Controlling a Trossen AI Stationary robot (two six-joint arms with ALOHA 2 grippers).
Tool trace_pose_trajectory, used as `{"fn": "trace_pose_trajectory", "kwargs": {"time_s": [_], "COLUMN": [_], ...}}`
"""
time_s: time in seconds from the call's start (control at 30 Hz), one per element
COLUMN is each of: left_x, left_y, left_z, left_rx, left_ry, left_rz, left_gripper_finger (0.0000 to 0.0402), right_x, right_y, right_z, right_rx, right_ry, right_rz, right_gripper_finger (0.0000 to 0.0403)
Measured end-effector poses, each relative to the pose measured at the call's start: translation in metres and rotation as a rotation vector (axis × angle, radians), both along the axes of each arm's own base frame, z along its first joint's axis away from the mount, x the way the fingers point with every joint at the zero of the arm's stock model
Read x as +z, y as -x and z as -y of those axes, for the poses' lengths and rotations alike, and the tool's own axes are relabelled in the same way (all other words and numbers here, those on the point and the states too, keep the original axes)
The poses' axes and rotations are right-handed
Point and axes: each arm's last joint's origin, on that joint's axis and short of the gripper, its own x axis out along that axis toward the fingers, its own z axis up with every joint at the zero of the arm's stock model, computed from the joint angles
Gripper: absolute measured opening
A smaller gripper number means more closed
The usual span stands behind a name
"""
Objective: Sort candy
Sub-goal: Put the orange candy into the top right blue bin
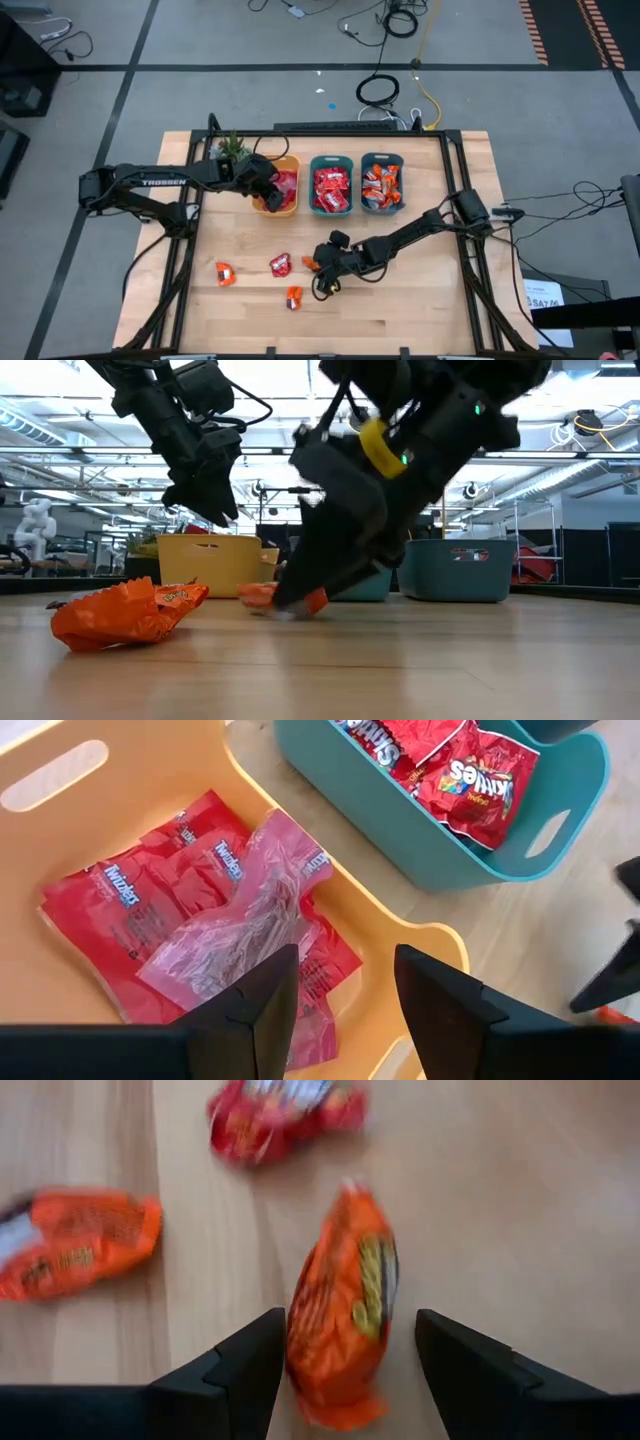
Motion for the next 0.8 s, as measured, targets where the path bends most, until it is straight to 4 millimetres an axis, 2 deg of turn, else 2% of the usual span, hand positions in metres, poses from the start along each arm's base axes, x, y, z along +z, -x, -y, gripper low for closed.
{"fn": "trace_pose_trajectory", "kwargs": {"time_s": [0.13,0.23,0.3,0.43,0.53,0.67,0.8], "left_x": [0.000,0.000,0.001,0.001,0.001,0.001,0.001], "left_y": [0.000,0.000,0.000,-0.001,-0.001,-0.001,-0.001], "left_z": [0.000,0.000,0.000,0.000,0.000,0.000,0.000], "left_rx": [0.000,0.000,0.000,0.001,0.000,0.001,0.001], "left_ry": [-0.001,-0.001,-0.001,-0.002,-0.003,-0.003,-0.003], "left_rz": [0.002,0.004,0.004,0.010,0.011,0.011,0.010], "left_gripper_finger": [0.0176,0.0176,0.0176,0.0176,0.0176,0.0176,0.0176], "right_x": [-0.014,-0.019,-0.017,-0.004,0.018,0.070,0.117], "right_y": [-0.003,-0.003,-0.003,0.001,0.013,0.030,0.055], "right_z": [-0.002,-0.002,-0.002,0.001,0.004,0.015,0.026], "right_rx": [0.008,0.003,0.018,0.056,0.095,0.065,0.064], "right_ry": [-0.016,-0.013,0.002,0.005,0.035,0.110,0.171], "right_rz": [-0.011,-0.019,-0.020,-0.041,-0.095,-0.064,-0.022], "right_gripper_finger": [0.0215,0.0193,0.0154,0.0037,0.0025,0.0030,0.0016]}}
